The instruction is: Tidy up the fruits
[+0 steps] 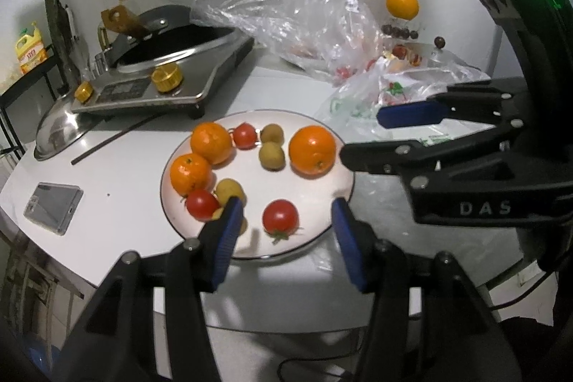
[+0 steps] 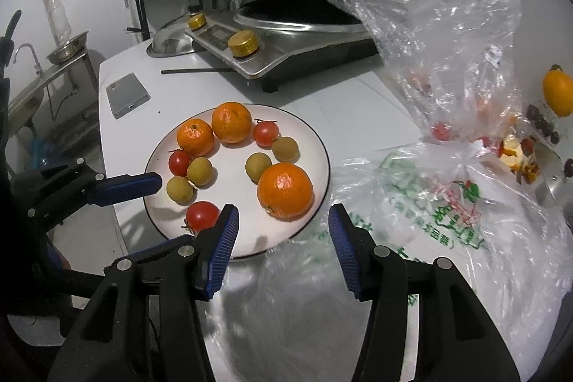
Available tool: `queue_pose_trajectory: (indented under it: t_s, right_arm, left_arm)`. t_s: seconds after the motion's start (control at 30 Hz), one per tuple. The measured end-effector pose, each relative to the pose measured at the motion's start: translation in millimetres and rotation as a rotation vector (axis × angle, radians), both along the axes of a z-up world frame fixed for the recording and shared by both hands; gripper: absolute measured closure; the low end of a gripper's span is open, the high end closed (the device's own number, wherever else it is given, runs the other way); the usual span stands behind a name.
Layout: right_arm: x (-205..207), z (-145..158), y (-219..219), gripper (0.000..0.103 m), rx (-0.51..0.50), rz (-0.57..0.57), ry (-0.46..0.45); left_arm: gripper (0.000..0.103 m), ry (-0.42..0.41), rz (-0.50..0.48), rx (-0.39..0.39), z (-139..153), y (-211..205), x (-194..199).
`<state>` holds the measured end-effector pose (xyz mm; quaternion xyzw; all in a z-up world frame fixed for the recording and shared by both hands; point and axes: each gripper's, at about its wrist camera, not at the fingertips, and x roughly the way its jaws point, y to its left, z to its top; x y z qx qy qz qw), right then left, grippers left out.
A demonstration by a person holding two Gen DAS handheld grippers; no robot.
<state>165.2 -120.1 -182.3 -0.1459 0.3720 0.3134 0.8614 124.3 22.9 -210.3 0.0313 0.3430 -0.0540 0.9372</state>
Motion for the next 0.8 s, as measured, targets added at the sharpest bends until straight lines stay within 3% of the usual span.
queue_pose_trajectory:
  t_s: [0.17, 0.3, 0.53, 0.8]
  right_arm:
    - [-15, 11, -13, 0.048, 0.014, -0.017, -0.026]
    - [-27, 20, -23, 0.048, 0.024, -0.033, -0.049]
    - [-53, 39, -49, 0.048, 0.053, -0.069, -0.091]
    - [-86, 65, -75, 0.047, 0.089, -0.115, -0.164]
  left_arm:
    - [0.049, -0.029, 0.004, -0.001, 10, -7, -13]
    - [0.032, -0.05, 0.016, -0.038, 20, -9, -23]
    - [0.03, -0.097, 0.016, -0.039, 40, -20, -46]
    - [0.02, -0.17, 0.028, -0.062, 72, -28, -77]
